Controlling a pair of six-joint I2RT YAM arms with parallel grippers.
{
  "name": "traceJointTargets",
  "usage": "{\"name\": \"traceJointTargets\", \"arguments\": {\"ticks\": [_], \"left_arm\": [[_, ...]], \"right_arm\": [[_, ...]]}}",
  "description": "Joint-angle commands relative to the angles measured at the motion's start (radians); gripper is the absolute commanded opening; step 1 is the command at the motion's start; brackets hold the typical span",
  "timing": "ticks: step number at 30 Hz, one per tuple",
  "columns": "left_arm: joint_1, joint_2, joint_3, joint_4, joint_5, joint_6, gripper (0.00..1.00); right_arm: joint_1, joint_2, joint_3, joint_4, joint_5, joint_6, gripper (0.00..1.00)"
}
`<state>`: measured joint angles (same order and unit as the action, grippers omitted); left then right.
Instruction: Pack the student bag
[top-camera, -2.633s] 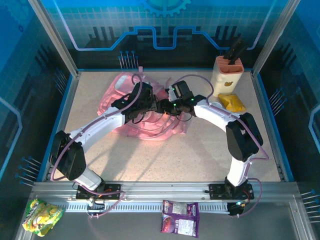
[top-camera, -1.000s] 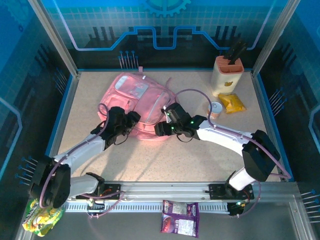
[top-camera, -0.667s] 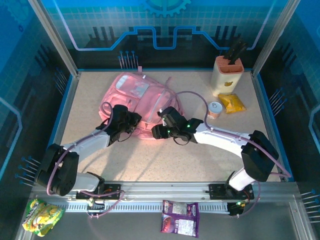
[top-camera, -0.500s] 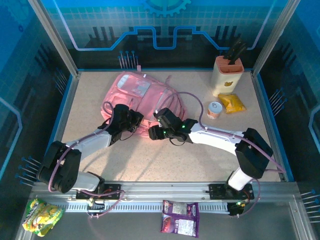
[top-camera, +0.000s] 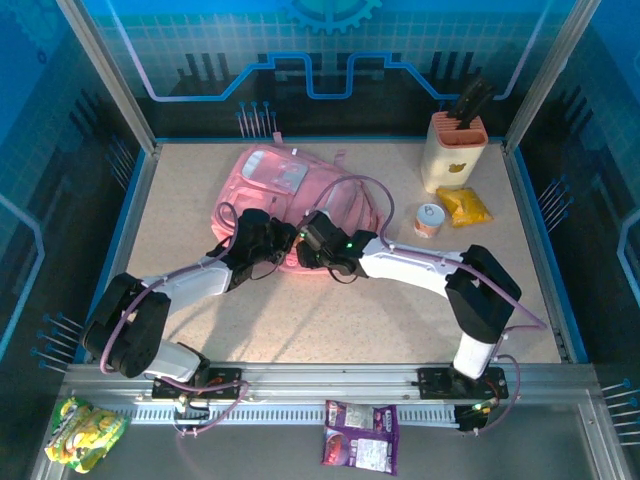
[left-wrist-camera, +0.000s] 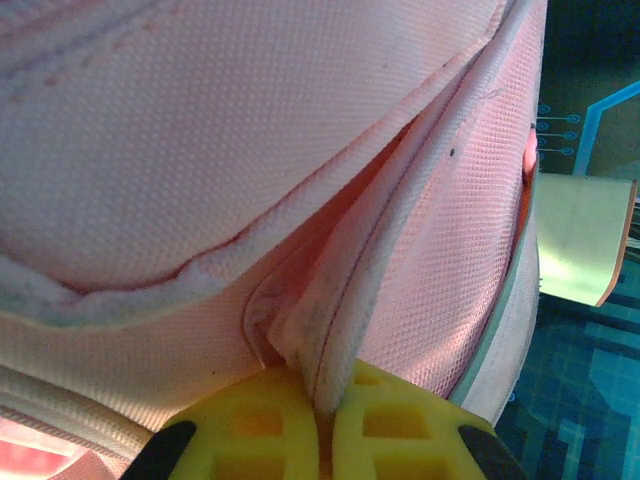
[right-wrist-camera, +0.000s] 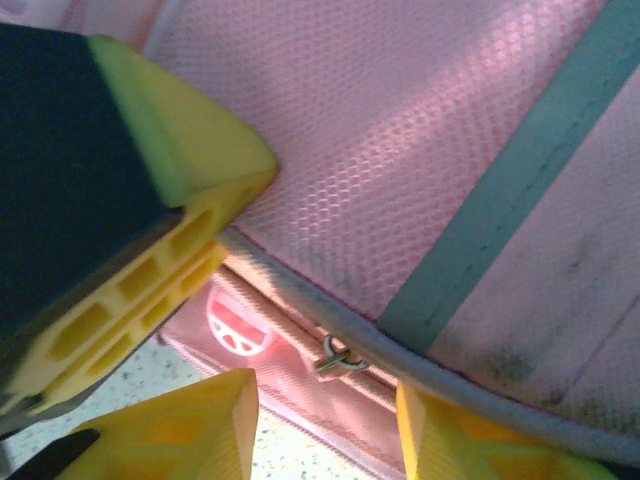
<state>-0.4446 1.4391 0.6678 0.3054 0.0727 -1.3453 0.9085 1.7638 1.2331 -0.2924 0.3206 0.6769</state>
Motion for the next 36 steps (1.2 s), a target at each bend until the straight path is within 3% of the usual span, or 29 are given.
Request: {"name": "traceJointTargets", "arguments": {"ticks": [1, 12, 19, 26, 36], "left_arm": [[-0.032, -0.012, 0.046, 0.05, 0.048, 0.014, 0.0], [-0.049, -0.032, 0.058, 0.018, 0.029, 0.038, 0.0], [-0.064, -0.039, 0.062, 0.005, 0.01, 0.045, 0.0], [-0.064, -0.069, 0.062, -0.065, -0.025, 0.079, 0.0], [-0.044, -0.084, 0.09, -0.209, -0.068, 0.175, 0.0]], "right_arm": [[0.005, 0.038, 0.04, -0.002, 0.1, 0.013, 0.41], [0.007, 0.068, 0.083, -0.006, 0.16, -0.02, 0.24], [0.009, 0.075, 0.088, 0.024, 0.166, -0.056, 0.23], [0.012, 0.035, 0.051, 0.042, 0.189, -0.116, 0.01], [0.011, -0.097, -0.104, 0.029, 0.227, -0.201, 0.0]]}}
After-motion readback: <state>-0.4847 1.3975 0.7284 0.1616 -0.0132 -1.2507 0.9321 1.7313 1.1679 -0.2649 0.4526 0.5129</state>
